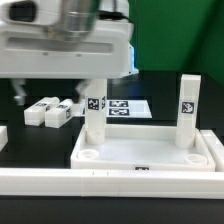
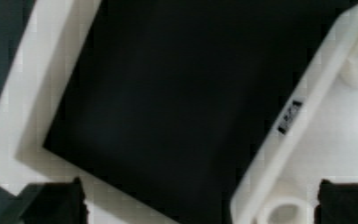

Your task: Assemble desk

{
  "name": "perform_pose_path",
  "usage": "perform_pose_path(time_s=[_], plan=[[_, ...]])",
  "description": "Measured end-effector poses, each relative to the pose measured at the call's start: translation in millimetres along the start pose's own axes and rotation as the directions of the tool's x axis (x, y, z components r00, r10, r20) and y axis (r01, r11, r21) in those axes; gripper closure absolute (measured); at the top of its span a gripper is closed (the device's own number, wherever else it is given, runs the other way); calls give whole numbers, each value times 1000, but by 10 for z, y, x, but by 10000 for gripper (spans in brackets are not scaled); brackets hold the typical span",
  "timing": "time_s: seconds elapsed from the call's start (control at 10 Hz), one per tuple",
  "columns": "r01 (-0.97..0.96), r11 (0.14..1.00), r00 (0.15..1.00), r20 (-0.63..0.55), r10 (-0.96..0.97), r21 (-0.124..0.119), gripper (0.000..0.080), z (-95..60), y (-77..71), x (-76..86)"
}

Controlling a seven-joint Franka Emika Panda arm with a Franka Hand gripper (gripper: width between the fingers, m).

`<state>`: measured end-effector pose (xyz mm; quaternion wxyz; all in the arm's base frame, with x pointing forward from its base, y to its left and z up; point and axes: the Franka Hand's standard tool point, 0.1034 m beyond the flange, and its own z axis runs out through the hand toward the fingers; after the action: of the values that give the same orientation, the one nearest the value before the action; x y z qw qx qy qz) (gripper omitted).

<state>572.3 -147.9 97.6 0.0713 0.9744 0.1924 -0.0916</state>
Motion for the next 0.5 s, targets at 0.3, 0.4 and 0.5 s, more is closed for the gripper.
perform_pose_path(time_s=[0.3,0.4,0.5], plan=[[-9,1000,1000,7,9,-3,151,1,-14,8],[-33,999,999,15,33,7,151,9,-12,-10],[-129,990,990,57,126,51,151,53,10,-107]])
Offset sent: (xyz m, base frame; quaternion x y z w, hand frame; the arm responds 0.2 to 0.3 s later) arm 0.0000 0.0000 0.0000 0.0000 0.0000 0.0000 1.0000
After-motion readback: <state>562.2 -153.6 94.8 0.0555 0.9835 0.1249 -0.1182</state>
